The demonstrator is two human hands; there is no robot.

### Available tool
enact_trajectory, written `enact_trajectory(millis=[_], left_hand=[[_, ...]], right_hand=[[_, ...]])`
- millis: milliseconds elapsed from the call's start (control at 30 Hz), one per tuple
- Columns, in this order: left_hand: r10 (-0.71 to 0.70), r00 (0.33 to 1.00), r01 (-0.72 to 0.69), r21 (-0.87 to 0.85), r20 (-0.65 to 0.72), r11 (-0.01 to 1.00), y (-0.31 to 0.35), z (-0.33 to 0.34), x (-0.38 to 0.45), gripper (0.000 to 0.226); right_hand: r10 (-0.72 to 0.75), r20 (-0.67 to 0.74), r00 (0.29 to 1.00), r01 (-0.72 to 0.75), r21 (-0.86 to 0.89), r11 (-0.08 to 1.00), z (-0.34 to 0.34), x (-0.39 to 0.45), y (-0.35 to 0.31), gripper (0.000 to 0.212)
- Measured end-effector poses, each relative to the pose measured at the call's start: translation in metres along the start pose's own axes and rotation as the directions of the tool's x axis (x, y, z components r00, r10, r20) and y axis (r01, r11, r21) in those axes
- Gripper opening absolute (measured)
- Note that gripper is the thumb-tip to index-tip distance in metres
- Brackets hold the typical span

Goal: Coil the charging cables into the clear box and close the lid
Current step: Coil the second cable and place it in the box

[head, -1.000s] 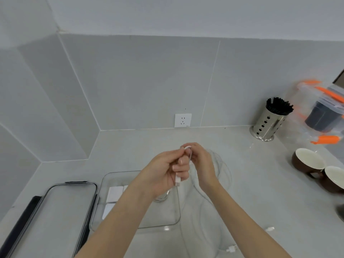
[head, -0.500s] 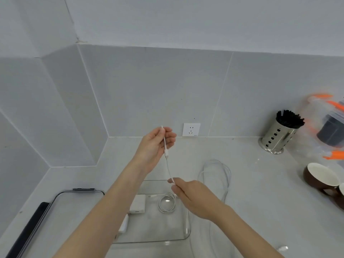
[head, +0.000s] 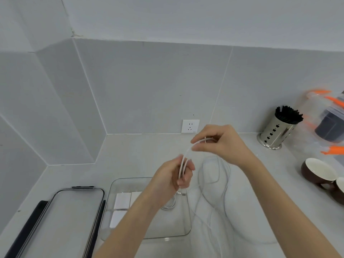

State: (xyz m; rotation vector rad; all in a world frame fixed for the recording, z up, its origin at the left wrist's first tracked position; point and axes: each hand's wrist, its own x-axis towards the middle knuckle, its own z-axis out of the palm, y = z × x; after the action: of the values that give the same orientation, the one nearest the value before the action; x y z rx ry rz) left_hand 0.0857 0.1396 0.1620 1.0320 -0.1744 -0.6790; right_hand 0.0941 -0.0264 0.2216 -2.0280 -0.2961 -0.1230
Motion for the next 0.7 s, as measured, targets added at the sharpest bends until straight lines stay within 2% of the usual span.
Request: enact_trajectory(millis=[33,100,233,333,400,467,533,600,700], left_hand=[[-0.007,0.999,0.010,-0.086,0.034,0.996,0.006,0.003,-0.003,0.045],[0.025,0.997,-0.013,-0.164,0.073,0.986,0.018,0.008,-0.007,0.041],[0.128,0.990,-0.118,-0.169,0.052,0.978,0.036,0.013,-0.008,0.036],[0.199,0.980,-0.192,-0.203,0.013,0.960,0.044,0.009,0.002,0.032],[0.244,0.969,-0.248,-0.168,-0.044,0.954,0.047,0.001,0.012,0.028],[0.323,0.939,-0.322,0.026,-0.118,0.946,0.044,-0.009,0.022,0.028],[0.404,0.898,-0.325,0.357,-0.175,0.876,0.038,-0.020,0.030,0.028],[0.462,0.868,-0.275,0.599,-0.182,0.752,0.030,-0.032,0.034,0.026],[0.473,0.868,-0.204,0.760,-0.151,0.617,0.020,-0.048,0.034,0.024]], right_hand=[[0.006,-0.017,1.000,-0.005,0.054,0.999,-0.001,0.002,0.004,0.014],[0.042,-0.048,0.998,-0.032,0.182,0.983,0.002,0.003,0.015,0.014],[0.150,-0.056,0.987,-0.120,0.362,0.924,0.031,-0.002,0.042,0.018],[0.203,0.042,0.978,-0.206,0.303,0.930,0.058,-0.010,0.057,0.024],[0.217,0.154,0.964,-0.241,0.160,0.957,0.076,-0.018,0.061,0.030],[0.213,0.261,0.941,-0.204,-0.063,0.977,0.089,-0.025,0.059,0.025],[0.201,0.324,0.925,-0.130,-0.229,0.965,0.096,-0.030,0.054,0.028],[0.159,0.317,0.935,-0.053,-0.319,0.946,0.097,-0.032,0.046,0.029],[0.023,0.240,0.970,0.098,-0.478,0.873,0.088,-0.032,0.036,0.029]])
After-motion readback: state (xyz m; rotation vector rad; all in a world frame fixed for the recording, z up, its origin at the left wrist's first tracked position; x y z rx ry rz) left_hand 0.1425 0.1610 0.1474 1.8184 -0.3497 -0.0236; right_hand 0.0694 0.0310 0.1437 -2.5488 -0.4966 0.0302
